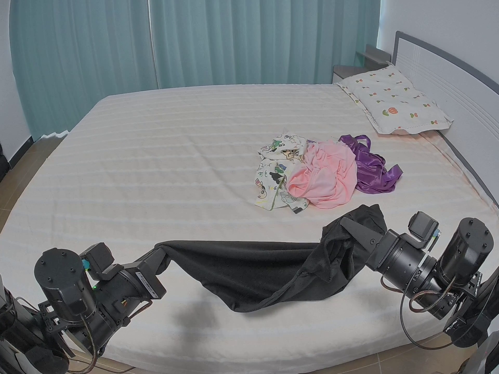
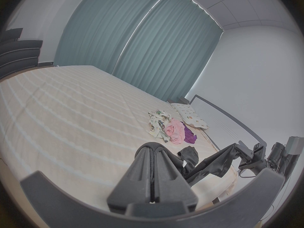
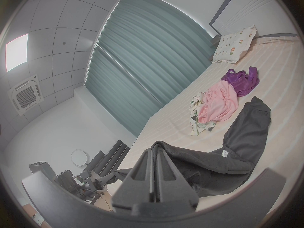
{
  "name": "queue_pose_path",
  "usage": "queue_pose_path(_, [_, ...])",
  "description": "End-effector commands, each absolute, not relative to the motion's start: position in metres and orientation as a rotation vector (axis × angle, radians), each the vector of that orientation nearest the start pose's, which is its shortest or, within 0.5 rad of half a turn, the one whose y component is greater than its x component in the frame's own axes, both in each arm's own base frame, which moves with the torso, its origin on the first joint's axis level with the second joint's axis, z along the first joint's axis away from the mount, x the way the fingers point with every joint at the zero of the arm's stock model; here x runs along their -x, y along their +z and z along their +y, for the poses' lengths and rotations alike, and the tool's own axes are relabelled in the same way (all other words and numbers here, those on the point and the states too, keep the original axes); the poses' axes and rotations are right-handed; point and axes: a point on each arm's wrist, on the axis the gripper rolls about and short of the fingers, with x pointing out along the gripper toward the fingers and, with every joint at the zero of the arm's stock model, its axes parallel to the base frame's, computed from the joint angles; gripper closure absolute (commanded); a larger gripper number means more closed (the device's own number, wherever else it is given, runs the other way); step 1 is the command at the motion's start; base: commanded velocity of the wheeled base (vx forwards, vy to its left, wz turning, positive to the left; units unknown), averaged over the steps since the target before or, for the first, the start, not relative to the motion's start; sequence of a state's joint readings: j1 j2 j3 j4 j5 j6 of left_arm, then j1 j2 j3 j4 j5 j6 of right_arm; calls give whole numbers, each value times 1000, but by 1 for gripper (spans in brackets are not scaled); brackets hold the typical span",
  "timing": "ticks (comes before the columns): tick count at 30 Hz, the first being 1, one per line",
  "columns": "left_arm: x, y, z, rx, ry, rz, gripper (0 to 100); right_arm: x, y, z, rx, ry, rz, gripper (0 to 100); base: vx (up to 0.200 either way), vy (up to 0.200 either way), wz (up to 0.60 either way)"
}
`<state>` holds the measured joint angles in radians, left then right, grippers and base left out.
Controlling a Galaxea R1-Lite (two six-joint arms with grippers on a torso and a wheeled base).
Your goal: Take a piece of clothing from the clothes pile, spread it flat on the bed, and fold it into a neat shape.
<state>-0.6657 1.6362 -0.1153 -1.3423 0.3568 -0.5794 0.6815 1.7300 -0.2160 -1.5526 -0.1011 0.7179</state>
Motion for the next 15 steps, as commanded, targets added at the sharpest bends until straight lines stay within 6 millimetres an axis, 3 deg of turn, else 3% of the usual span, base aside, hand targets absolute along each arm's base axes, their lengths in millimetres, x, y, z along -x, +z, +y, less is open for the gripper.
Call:
queue_pose_path(1, [-159,112,-114,489,-247,235,100,-184,131,147,-715,575,163,100,0,200,0])
queue_pose_path(15, [-154,119,-100,477,-223,194,100,-179,130,148,-707,584,173,100,0,200,0])
